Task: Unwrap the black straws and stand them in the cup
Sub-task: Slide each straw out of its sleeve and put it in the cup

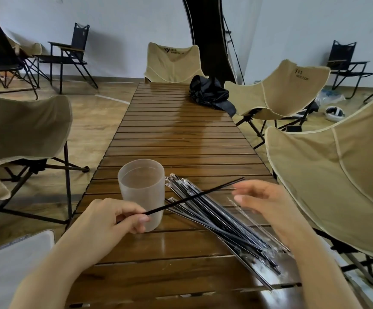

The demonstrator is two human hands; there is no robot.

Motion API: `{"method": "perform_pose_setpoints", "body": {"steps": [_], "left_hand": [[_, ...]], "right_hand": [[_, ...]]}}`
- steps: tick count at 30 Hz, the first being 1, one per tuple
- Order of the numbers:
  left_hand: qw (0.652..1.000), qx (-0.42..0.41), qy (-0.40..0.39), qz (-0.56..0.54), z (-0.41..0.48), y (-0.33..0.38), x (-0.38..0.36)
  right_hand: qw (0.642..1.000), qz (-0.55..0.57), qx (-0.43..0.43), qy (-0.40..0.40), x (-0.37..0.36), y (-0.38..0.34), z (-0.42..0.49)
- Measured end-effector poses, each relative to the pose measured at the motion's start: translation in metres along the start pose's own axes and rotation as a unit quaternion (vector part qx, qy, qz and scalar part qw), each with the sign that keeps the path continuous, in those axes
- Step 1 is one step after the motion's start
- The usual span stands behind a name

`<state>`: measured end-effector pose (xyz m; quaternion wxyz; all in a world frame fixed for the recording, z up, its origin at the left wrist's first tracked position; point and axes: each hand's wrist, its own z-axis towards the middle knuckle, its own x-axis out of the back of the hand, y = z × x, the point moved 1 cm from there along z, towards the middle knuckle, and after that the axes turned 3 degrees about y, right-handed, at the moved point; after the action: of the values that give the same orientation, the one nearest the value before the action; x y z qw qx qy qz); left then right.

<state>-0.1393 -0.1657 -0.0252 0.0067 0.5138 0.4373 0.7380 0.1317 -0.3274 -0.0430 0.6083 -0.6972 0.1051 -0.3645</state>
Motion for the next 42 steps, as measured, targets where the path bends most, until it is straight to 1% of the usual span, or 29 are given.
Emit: {"method": "perform_pose_setpoints", "body": {"steps": [1,2,3,5,7,10,13,15,17,20,24,29,32,35,39,42], "left_hand": [[1.000,-0.006,0.010,-0.018,0.000,0.004,0.000],[0.999,-0.013,0.015,-0.030,0.000,0.007,0.000],[0.999,-0.020,0.017,-0.037,0.000,0.010,0.000],[0.998,-0.029,0.016,-0.048,0.000,0.015,-0.001],[0.997,-0.026,0.013,-0.066,-0.001,0.017,-0.001],[0.997,-0.021,0.011,-0.077,-0.002,0.014,0.001],[0.997,-0.020,0.006,-0.068,-0.002,0.009,0.002],[0.997,-0.022,-0.004,-0.068,-0.002,0.008,0.002],[0.997,-0.018,-0.016,-0.076,-0.001,0.006,0.001],[0.995,0.011,-0.047,-0.089,0.002,0.002,-0.003],[0.995,0.012,-0.080,-0.057,0.002,-0.003,-0.009],[0.996,0.010,-0.075,-0.048,0.003,-0.001,-0.010],[0.998,-0.008,-0.050,-0.044,0.002,0.005,-0.008],[0.998,-0.021,-0.007,-0.061,-0.001,0.011,-0.002],[0.990,-0.058,0.117,-0.056,-0.005,0.015,0.010],[0.971,-0.121,0.201,-0.042,-0.004,0.026,0.017]], "right_hand": [[0.994,0.091,0.005,-0.062,-0.004,-0.011,-0.003],[0.979,0.169,0.012,-0.111,-0.007,-0.019,-0.005],[0.963,0.225,0.026,-0.143,-0.011,-0.024,-0.006],[0.942,0.288,0.072,-0.154,-0.019,-0.032,-0.008],[0.934,0.319,0.106,-0.123,-0.025,-0.036,-0.008],[0.932,0.329,0.133,-0.074,-0.025,-0.039,-0.007],[0.925,0.340,0.156,-0.059,-0.023,-0.043,-0.009],[0.925,0.342,0.164,-0.035,-0.024,-0.045,-0.010],[0.929,0.324,0.177,-0.003,-0.027,-0.048,-0.011],[0.934,0.285,0.213,0.038,-0.034,-0.056,-0.013],[0.927,0.264,0.250,0.096,-0.048,-0.065,-0.017],[0.910,0.251,0.284,0.168,-0.058,-0.075,-0.020],[0.904,0.251,0.296,0.178,-0.064,-0.083,-0.021],[0.906,0.252,0.309,0.142,-0.071,-0.095,-0.025],[0.902,0.218,0.364,0.082,-0.081,-0.113,-0.033],[0.876,0.184,0.436,0.095,-0.085,-0.128,-0.040]]}}
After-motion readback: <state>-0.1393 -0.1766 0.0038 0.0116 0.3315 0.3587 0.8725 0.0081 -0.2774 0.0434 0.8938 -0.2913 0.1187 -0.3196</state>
